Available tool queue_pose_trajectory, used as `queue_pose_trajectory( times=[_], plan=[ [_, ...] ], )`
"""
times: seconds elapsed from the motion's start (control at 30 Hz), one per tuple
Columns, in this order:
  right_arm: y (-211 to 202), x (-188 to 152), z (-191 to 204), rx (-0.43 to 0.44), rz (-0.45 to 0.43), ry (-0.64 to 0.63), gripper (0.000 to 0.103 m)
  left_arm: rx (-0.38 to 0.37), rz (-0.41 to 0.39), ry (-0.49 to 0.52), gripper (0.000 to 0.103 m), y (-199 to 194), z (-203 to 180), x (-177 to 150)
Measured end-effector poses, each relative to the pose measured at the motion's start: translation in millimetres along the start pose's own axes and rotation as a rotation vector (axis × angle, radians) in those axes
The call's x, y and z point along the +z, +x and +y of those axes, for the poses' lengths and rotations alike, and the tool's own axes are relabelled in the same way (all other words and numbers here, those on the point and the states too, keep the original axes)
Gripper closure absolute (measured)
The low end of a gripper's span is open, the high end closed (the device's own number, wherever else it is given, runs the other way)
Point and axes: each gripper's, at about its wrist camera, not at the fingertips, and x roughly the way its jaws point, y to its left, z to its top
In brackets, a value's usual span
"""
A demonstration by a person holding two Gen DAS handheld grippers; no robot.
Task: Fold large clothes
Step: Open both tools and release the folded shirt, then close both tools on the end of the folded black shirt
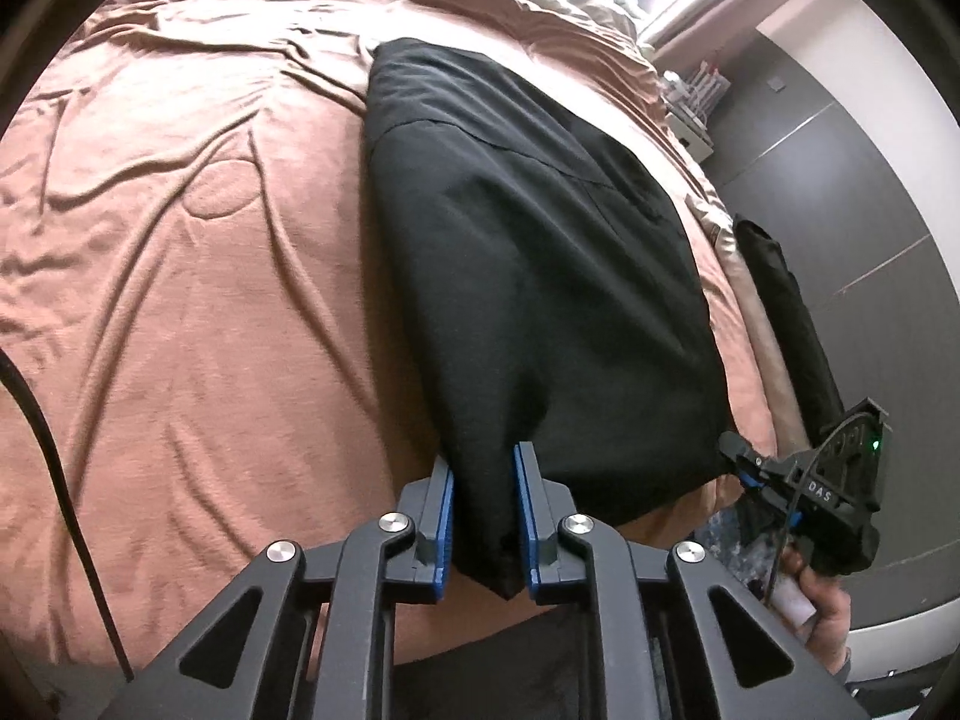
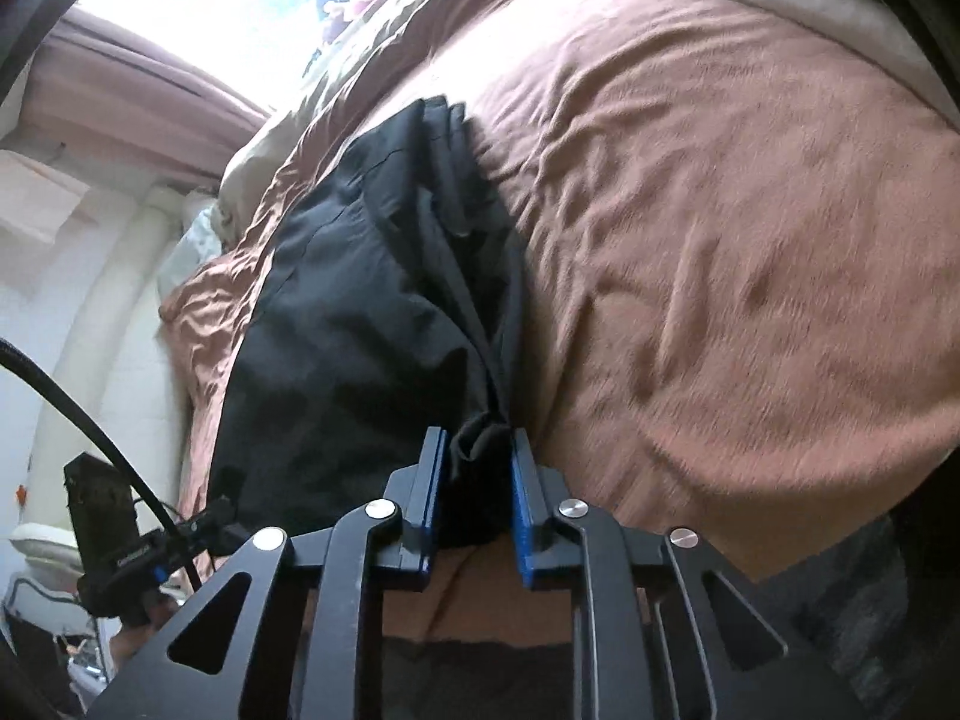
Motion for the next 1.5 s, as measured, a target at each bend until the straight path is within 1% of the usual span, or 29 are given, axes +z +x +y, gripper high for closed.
queue_pose_trajectory(
  times=[0.13,0.27,0.33,0.37,0.43,0.47,0.5,0.53,0.57,0.6,0.63,0.67,0.7,0.77,0.87,0.93,1.0,1.2,1.4,1.5],
  plan=[
    [1.7,-15.5,10.4,0.012,0.04,-0.022,0.087,0.005,0.005,0.011,0.086,-13.5,7.9,-6.0],
    [0.7,-33.3,19.5,0.032,0.092,-0.04,0.087,0.026,0.015,0.064,0.085,-31.7,9.1,-19.8],
    [0.2,-42.7,21.8,0.047,0.128,-0.05,0.087,0.032,0.038,0.088,0.085,-39.3,12.2,-28.2],
    [0.1,-45.7,21.8,0.052,0.144,-0.054,0.087,0.034,0.05,0.098,0.084,-40.9,12.3,-31.5],
    [-1.4,-49.7,21.7,0.046,0.177,-0.083,0.087,0.041,0.092,0.117,0.077,-39.6,14.6,-38.0],
    [-2.9,-50.2,21.3,0.035,0.182,-0.097,0.083,0.051,0.106,0.119,0.073,-37.7,16.0,-39.0],
    [-5.2,-47.6,20.5,0.017,0.179,-0.103,0.08,0.065,0.115,0.118,0.072,-35.0,18.9,-38.6],
    [-7.4,-42.9,19.4,0.004,0.176,-0.107,0.078,0.063,0.121,0.113,0.071,-32.4,22.5,-36.7],
    [-8.5,-38.7,20.0,-0.003,0.171,-0.113,0.07,0.048,0.121,0.098,0.067,-30.9,26.2,-33.3],
    [-10.2,-32.1,20.3,-0.015,0.162,-0.12,0.058,0.037,0.116,0.085,0.06,-31.2,29.4,-30.9],
    [-12.6,-24.1,20.7,-0.03,0.139,-0.128,0.052,0.036,0.105,0.073,0.055,-31.4,31.6,-26.5],
    [-14.4,-20.0,22.0,-0.035,0.122,-0.13,0.046,0.037,0.089,0.068,0.049,-31.5,32.6,-21.3],
    [-15.4,-12.4,21.6,-0.03,0.108,-0.125,0.046,0.039,0.066,0.067,0.046,-31.5,33.8,-13.9],
    [-16.5,2.3,19.7,0.0,0.088,-0.111,0.046,0.039,0.046,0.052,0.045,-27.7,37.4,-1.4],
    [-6.7,27.0,18.2,0.0,0.069,-0.099,0.046,0.027,0.025,0.022,0.045,-14.2,46.2,22.4],
    [5.1,38.4,19.1,0.028,0.079,-0.088,0.046,0.032,0.021,0.009,0.045,-6.1,50.6,35.2],
    [21.6,50.8,21.2,0.024,0.09,-0.083,0.036,0.029,0.016,-0.004,0.045,2.8,55.1,48.7],
    [68.7,76.0,34.2,0.032,0.105,-0.093,0.035,0.016,0.008,-0.035,0.045,21.5,63.7,79.4],
    [107.2,100.5,43.5,0.008,0.146,-0.102,0.035,0.028,0.007,-0.006,0.045,31.7,58.9,99.6],
    [121.0,109.9,43.7,0.021,0.172,-0.093,0.035,0.031,0.017,0.001,0.045,36.5,55.3,106.4]
  ],
)
